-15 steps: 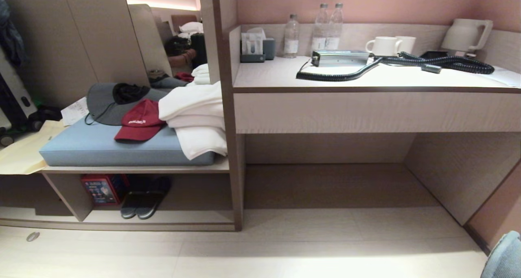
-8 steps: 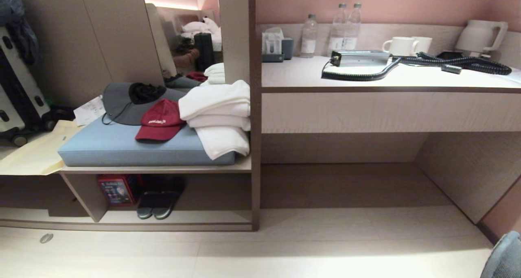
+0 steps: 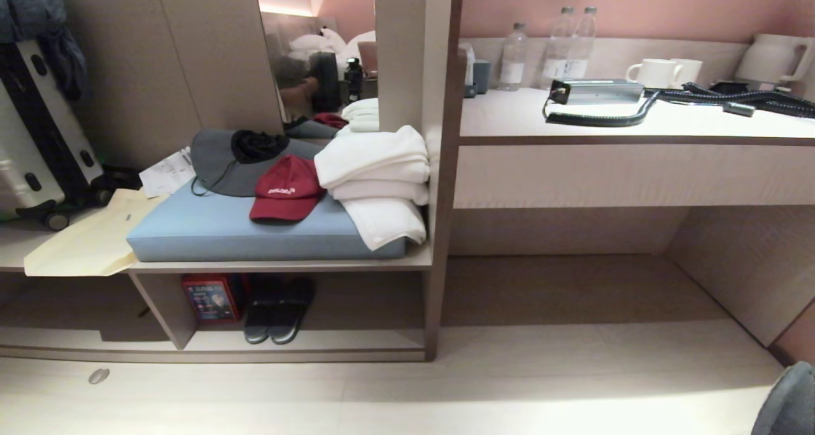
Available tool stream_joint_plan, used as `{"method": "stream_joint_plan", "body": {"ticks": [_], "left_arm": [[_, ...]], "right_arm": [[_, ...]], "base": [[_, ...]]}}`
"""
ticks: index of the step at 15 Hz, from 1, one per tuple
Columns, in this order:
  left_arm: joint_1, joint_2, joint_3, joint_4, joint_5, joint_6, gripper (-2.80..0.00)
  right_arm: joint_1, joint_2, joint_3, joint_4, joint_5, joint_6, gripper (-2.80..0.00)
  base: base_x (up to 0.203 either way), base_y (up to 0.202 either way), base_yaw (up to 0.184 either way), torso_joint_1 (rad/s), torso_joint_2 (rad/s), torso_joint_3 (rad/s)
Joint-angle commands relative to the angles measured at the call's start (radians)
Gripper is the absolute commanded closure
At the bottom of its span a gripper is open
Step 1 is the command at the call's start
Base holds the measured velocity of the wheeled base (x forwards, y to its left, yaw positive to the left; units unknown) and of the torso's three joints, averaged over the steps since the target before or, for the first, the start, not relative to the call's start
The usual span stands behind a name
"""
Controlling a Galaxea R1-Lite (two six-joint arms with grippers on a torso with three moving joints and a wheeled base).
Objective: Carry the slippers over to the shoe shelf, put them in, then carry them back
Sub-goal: Place the slippers into the shoe cabinet
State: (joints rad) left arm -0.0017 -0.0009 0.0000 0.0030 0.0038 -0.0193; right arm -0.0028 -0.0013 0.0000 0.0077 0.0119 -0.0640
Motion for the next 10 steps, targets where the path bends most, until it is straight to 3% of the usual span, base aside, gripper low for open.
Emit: {"method": "stream_joint_plan", "body": {"ticks": [1,10], "left_arm": [[0.0,0.001,0.0,0.0,0.001,-0.001,0.0],[0.0,0.001,0.0,0.0,0.001,-0.001,0.0]], "right_arm": [[0.0,-0.002,0.0,0.0,0.0,0.0,0.0],[0.0,-0.002,0.0,0.0,0.0,0.001,0.0]], "base": [[0.0,0.196,0.0,0.006,0.0,-0.005],[0.0,0.194,-0.003,0.002,0.0,0.003]]}}
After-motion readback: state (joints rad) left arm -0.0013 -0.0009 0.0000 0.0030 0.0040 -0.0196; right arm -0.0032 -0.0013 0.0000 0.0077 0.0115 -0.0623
